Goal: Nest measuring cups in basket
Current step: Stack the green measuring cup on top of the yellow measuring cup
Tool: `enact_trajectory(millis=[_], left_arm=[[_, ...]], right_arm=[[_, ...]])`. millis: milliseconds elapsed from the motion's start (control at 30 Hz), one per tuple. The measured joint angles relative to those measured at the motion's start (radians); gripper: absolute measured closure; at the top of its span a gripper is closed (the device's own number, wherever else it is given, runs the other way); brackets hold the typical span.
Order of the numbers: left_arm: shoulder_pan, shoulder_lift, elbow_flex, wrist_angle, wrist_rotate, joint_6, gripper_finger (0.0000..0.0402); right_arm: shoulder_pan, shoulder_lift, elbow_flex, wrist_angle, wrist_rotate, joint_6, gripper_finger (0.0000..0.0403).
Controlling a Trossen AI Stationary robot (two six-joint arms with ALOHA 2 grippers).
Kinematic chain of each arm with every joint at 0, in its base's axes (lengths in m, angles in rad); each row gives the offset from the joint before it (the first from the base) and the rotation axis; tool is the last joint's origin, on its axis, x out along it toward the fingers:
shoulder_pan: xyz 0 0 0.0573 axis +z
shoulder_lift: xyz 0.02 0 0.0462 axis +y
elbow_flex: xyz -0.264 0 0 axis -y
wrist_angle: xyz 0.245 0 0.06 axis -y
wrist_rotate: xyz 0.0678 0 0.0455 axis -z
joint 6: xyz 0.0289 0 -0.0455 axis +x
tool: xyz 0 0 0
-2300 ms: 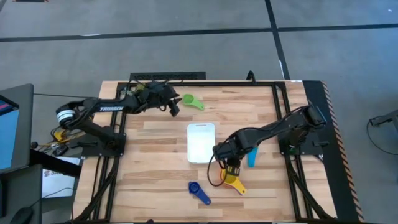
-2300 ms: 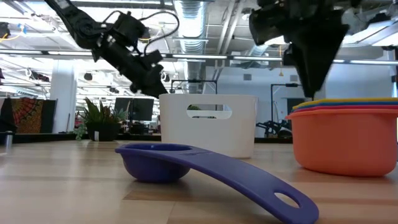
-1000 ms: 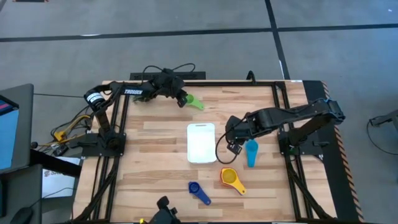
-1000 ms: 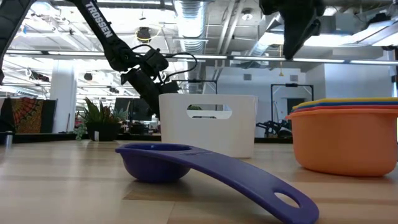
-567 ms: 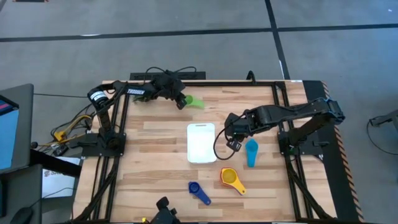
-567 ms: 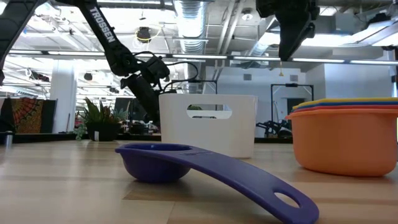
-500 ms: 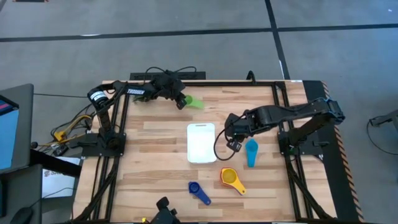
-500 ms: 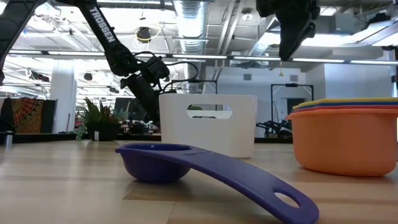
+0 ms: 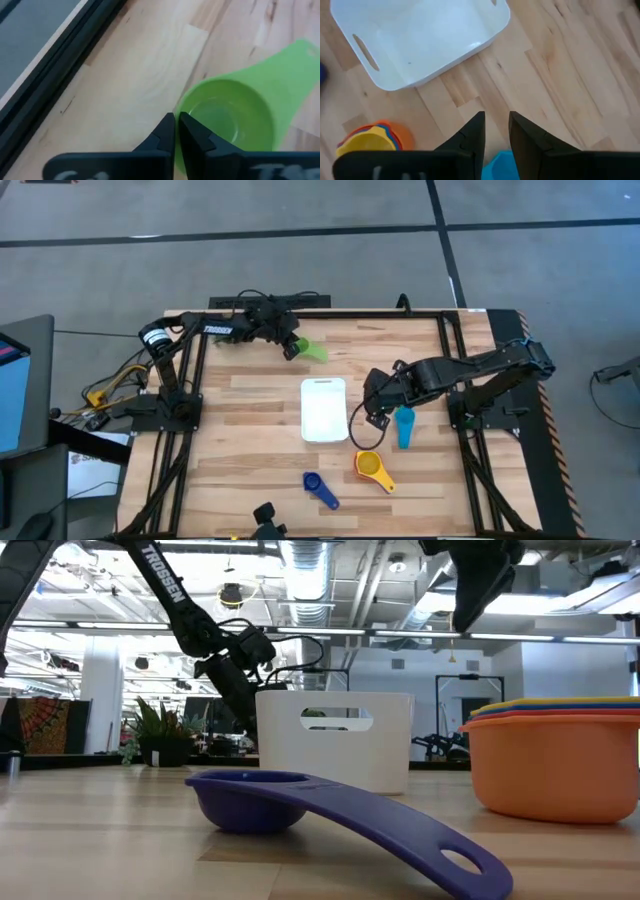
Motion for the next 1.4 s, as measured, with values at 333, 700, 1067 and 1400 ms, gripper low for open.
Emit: enact_trajectory(millis=[333,700,1067,1400], left_arm=[[-0.087,-0.232,-0.002,-0.078,-0.055,-0.011,0.0401],[-0.347,-0.400,-0.001,-0.083,-0.079,-0.179,0.0401],[-0.652,-0.339,0.000,0.113,-0.270,-0.395,0.0401],[-0.767,-0.141,0.080,0.249,-0.278,-0.501,0.0402]], right_arm=[[0.075,0.000,0.000,-0.175,0.108,0.166,0.0295],[0.133,0.000,0.000,-0.305,0.251,0.268,0.0295],[0.145,-0.020,0.000,-0.414,0.344,0.364,0.0295],[0.184,-0.087,0.000,-0.420,0.336,0.458,0.0295]])
